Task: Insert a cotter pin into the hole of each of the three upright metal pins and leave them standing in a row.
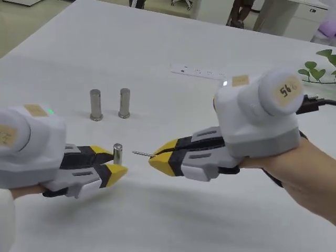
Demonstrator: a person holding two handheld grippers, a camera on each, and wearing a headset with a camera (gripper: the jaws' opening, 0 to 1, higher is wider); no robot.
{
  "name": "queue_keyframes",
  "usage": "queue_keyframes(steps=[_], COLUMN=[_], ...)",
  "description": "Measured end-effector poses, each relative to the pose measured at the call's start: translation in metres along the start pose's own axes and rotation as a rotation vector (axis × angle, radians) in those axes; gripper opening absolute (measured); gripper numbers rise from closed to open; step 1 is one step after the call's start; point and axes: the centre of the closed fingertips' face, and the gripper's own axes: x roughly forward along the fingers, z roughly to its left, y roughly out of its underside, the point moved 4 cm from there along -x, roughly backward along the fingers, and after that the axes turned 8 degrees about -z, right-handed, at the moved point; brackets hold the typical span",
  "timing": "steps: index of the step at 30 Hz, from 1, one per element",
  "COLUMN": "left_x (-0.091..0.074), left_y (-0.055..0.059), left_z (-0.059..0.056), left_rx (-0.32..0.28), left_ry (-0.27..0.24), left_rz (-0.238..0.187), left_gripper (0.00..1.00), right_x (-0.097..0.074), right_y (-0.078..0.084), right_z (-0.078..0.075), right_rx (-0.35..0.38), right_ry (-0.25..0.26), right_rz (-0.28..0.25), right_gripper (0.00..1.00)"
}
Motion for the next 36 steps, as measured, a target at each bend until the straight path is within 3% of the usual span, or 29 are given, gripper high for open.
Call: queue_keyframes(steps=[8,19,21,23,25,36], left_x=[0.001,0.002,0.002,0.002,0.002,0.003], left_y=[0.003,0.004,0.004,0.005,0.005,0.004], left_z=[0.003,0.005,0.005,0.004,0.005,0.002], left_rx=[0.019,0.016,-0.003,-0.059,-0.03,-0.034], left_ry=[-0.031,-0.045,-0.047,-0.049,-0.049,-0.043], left_rz=[0.0,-0.022,-0.027,-0.039,-0.041,-0.04], left_gripper=[0.08,0.08,0.08,0.08,0.08,0.08], right_x=[0.007,0.02,0.021,0.022,0.024,0.029], right_y=[0.0,0.004,0.004,0.004,0.003,0.003], right_z=[-0.005,-0.01,-0.01,-0.01,-0.01,-0.009], right_rx=[0.007,0.024,0.026,0.036,0.034,0.048], right_ry=[0.011,0.018,0.02,0.017,0.017,0.029], right_rz=[0.006,0.031,0.032,0.029,0.028,0.015], right_gripper=[0.03,0.03,0.03,0.03,0.03,0.03])
